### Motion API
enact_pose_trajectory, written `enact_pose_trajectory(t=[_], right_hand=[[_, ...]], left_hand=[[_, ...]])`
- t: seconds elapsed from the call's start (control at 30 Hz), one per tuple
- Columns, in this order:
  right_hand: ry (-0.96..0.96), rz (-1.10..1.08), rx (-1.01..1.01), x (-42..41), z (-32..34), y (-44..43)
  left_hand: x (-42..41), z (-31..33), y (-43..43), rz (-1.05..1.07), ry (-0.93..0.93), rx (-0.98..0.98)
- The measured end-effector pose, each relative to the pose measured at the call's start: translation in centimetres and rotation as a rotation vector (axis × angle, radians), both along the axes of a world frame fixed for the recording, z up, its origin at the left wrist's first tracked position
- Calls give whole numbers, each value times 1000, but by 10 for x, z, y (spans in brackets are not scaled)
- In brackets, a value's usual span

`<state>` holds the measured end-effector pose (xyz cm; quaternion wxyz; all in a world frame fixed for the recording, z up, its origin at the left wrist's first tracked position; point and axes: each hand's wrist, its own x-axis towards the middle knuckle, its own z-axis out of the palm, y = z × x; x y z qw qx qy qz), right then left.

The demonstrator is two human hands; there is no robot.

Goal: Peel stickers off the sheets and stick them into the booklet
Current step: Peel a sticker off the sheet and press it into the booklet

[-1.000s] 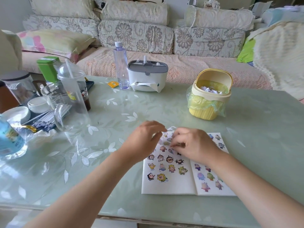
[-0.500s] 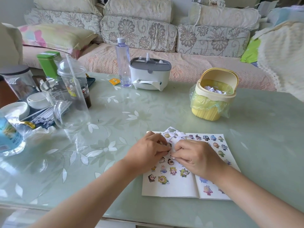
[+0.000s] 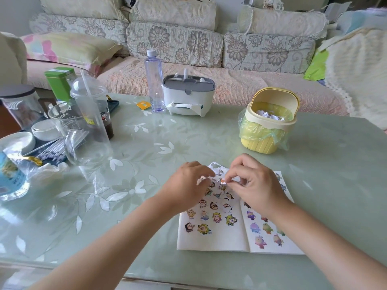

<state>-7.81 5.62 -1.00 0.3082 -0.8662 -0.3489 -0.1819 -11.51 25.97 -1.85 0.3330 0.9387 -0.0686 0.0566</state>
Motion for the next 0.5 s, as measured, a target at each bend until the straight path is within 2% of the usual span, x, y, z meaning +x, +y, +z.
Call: enact_pose_trajectory(t=[0.1,0.17,0.37,0.5], right_hand=[[48,39,86,1,6,3],[93,56,152,1,10,5],[236,12,227,-1,16,6],[540,-45,361,-2,21,4]], left_hand=[[-5,21,-9,-12,243,-361],[-7,27,-12,-16,363,-532],[-9,31,-17,114,371,-808],[-9,34,-18,135,388,-825]])
